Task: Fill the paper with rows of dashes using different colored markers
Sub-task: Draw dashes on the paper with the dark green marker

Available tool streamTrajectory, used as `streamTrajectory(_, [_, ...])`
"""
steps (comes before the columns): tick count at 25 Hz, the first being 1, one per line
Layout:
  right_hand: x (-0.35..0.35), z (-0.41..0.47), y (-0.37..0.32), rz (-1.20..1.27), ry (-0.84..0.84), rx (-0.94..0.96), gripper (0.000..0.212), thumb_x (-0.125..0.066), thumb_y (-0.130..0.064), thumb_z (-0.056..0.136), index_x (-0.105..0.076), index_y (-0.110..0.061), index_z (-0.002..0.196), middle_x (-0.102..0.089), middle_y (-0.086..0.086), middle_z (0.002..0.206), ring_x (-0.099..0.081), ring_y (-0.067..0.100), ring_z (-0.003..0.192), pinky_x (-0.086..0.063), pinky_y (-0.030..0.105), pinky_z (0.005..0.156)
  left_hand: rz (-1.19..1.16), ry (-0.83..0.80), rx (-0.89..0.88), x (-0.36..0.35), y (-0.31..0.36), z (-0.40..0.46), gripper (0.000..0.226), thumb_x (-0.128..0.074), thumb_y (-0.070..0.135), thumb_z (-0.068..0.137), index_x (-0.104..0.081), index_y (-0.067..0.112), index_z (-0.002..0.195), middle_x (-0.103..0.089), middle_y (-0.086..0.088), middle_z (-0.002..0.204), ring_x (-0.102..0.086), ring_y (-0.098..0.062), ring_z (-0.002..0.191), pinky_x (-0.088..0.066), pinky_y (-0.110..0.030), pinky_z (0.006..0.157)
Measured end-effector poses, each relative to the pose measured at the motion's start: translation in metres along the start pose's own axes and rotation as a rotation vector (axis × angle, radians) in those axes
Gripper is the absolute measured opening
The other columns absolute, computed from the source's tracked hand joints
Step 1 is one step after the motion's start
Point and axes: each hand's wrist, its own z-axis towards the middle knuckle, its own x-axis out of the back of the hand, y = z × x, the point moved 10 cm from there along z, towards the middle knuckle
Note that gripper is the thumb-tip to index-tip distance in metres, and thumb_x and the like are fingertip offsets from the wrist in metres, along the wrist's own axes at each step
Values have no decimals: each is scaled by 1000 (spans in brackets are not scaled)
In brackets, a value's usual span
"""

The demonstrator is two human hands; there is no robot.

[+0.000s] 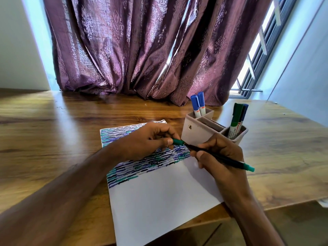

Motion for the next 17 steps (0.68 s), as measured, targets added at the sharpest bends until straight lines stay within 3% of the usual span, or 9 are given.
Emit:
streamTrajectory(2, [-1, -2, 0, 27, -26, 19, 23, -63, -26, 82, -67, -3, 83, -72, -9, 95, -67, 19, 95, -61, 32, 76, -43, -6, -14, -1, 3, -1, 20, -53, -3, 96, -66, 4, 108, -64, -7, 89, -57, -6, 75, -50, -20, 70])
streamTrajectory(5, [-3, -2, -4, 19, -36, 42, 11, -61, -10, 84, -66, 0, 80, -73, -8, 92, -68, 15, 92, -61, 32, 76, -79, -43, -17, -6, 4, -1, 20, -52, -2, 97, -67, 4, 108, -66, -16, 95, -57, -13, 78, -51, -22, 73])
streamTrajectory(9, [-1, -2, -9, 51, -13, 49, 22, -64, -25, 81, -63, -2, 83, -71, 6, 74, -71, 26, 72, -60, 28, 72, -169, -92, -6, -14, 4, -1, 19, -53, -1, 97, -67, 8, 105, -68, 1, 85, -58, -9, 75, -50, -20, 69])
streamTrajectory(14, [-10, -2, -16, 35, -84, 57, 23, -70, -23, 79, -70, -1, 85, -73, -1, 73, -69, 12, 60, -54, 15, 58, -224, -115, -10, -18, 6, -3, 16, -58, 7, 95, -71, 4, 105, -70, -15, 85, -58, -20, 70, -48, -31, 62])
streamTrajectory(17, [-14, -1, -13, 52, -107, 48, 23, -71, -20, 78, -71, 1, 87, -74, 0, 74, -68, 10, 60, -53, 14, 55, -259, -103, -25, -16, 8, -2, 16, -59, 4, 93, -72, 1, 102, -71, -14, 81, -58, -21, 66, -49, -27, 59])
